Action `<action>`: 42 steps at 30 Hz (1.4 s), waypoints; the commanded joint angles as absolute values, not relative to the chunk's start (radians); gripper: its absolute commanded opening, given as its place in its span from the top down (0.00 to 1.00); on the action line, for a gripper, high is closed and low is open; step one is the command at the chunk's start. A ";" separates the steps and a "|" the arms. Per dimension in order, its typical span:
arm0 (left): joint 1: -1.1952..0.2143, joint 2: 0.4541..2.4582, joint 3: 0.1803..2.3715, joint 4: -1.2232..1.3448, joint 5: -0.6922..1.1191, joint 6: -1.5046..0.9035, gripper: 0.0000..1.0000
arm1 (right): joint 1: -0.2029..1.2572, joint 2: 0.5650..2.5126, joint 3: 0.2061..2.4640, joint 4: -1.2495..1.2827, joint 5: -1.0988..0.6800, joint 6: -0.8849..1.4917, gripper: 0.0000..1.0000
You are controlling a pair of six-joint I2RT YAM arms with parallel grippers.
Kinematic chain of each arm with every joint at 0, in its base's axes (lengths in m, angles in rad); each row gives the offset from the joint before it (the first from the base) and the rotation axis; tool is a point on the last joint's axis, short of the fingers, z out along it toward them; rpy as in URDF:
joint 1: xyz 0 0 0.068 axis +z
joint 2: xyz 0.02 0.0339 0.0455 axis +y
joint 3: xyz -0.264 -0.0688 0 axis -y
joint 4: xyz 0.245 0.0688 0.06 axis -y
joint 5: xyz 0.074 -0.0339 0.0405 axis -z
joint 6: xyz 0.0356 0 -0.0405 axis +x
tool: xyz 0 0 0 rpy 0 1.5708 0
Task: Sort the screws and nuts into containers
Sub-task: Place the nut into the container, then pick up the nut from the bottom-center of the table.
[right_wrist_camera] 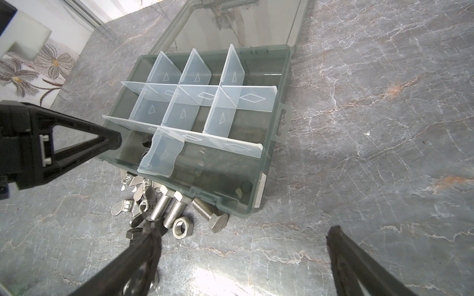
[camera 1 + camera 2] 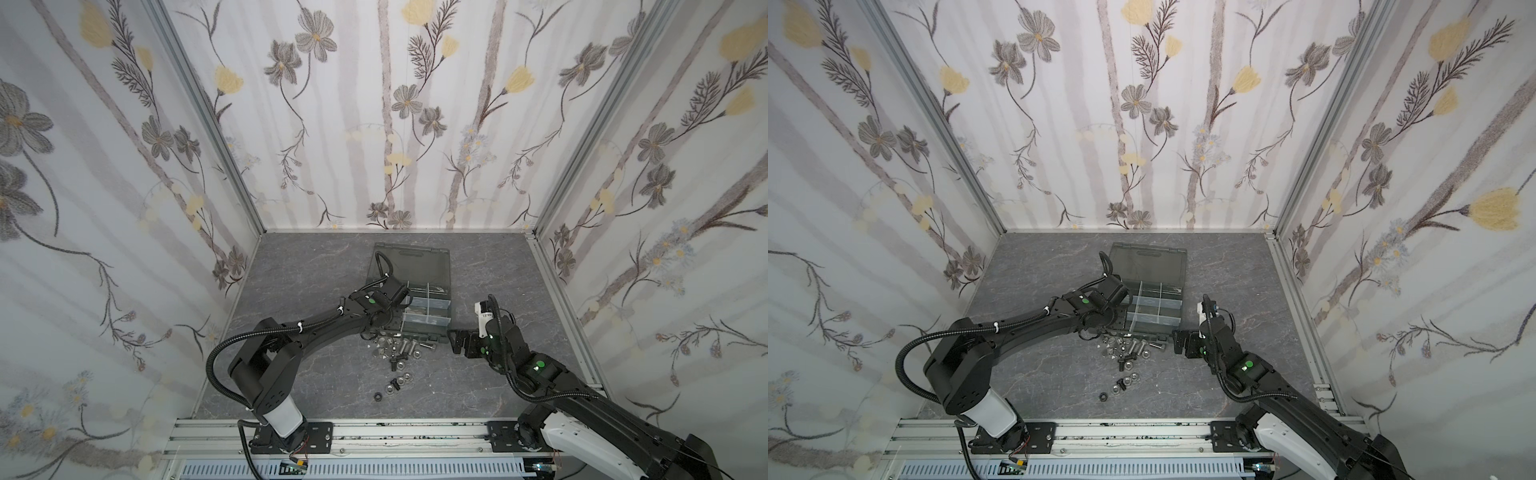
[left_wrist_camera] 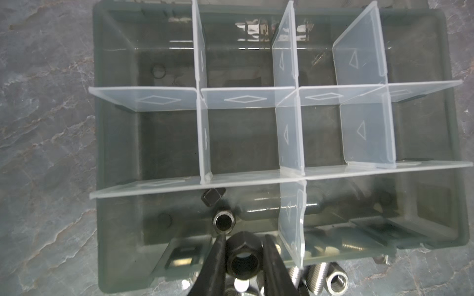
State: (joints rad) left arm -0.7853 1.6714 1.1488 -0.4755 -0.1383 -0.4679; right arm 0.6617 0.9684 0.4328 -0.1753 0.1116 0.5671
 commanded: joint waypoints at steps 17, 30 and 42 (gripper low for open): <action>-0.778 1.741 1.184 -0.456 -0.160 -0.444 0.66 | 0.663 0.972 0.434 -0.162 0.130 0.572 0.00; -0.779 1.648 1.110 -0.448 -0.150 -0.492 0.64 | 0.663 0.950 0.423 -0.145 0.130 0.568 0.00; -0.819 1.488 0.973 -0.449 -0.132 -0.548 0.63 | 0.664 0.995 0.442 -0.130 0.125 0.561 0.00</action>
